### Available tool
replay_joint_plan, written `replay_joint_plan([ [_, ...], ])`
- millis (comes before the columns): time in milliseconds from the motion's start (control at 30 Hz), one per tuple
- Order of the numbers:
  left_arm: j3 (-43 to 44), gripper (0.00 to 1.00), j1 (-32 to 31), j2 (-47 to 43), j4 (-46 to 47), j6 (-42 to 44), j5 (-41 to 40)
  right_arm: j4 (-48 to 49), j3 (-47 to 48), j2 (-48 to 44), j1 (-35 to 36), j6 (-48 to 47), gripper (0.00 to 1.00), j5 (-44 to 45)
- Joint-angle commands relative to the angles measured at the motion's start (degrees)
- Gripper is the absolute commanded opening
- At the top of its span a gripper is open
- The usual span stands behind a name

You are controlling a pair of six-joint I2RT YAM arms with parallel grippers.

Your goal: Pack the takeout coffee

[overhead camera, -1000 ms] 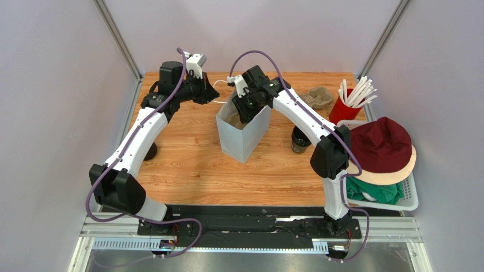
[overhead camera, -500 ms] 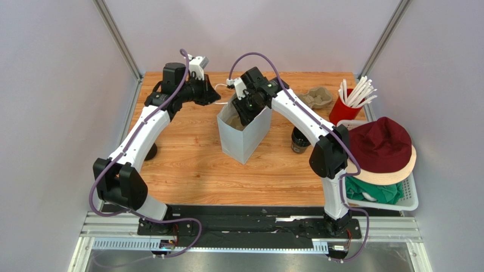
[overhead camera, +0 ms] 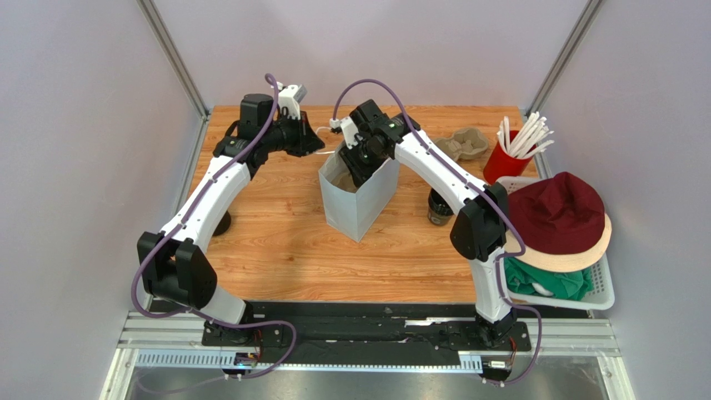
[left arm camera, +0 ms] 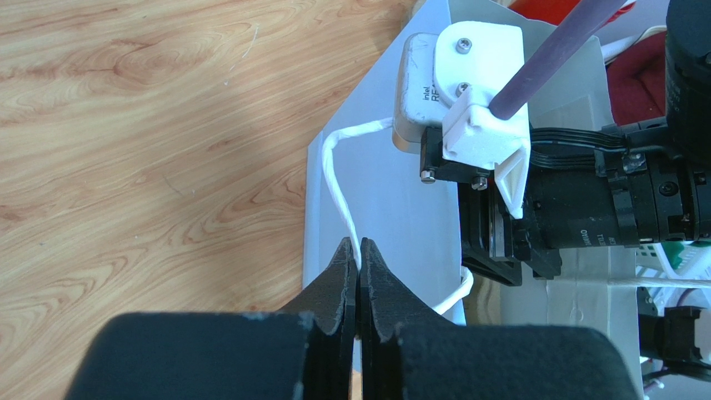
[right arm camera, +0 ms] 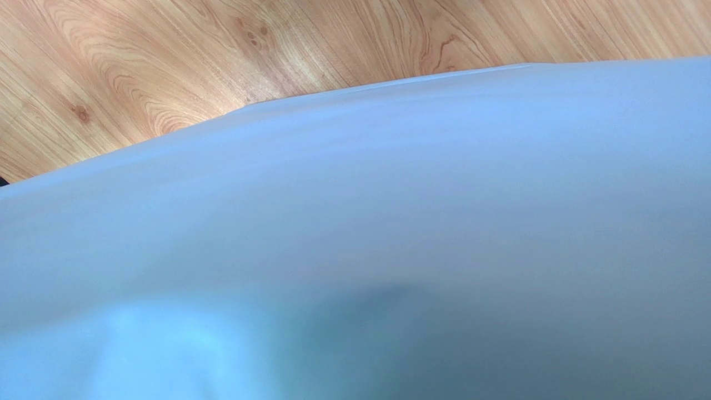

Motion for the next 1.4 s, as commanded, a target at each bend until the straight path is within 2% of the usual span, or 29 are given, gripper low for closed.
replay_joint_plan([
  [0, 0.11, 0.0, 0.1, -0.34, 2.42, -0.48, 1.48, -2.08, 2.62, 0.82, 0.78, -0.64, 0.36, 0.68],
  [333, -0.07, 0.0, 0.1, -0.34, 2.59, -0.66, 1.66, -4.19, 3.33, 1.44, 1.31, -1.25, 0.39, 1.74],
  [567, 0.02, 0.0, 0.1, -0.52, 2.59, -0.49, 1.48, -4.54, 3.85, 1.09, 1.4, -1.69, 0.52, 1.74],
  [1000, 1.08, 0.0, 0.1, -0.26, 1.98, -0.4, 1.66, -4.28, 8.33, -2.51, 1.4, -3.45, 0.66, 0.69],
  [1367, 2.57, 0.0, 0.1, 0.09, 0.66, -0.13, 2.27, 0.46, 13.17, -12.88, 1.31, -6.79, 0.87, -3.27],
])
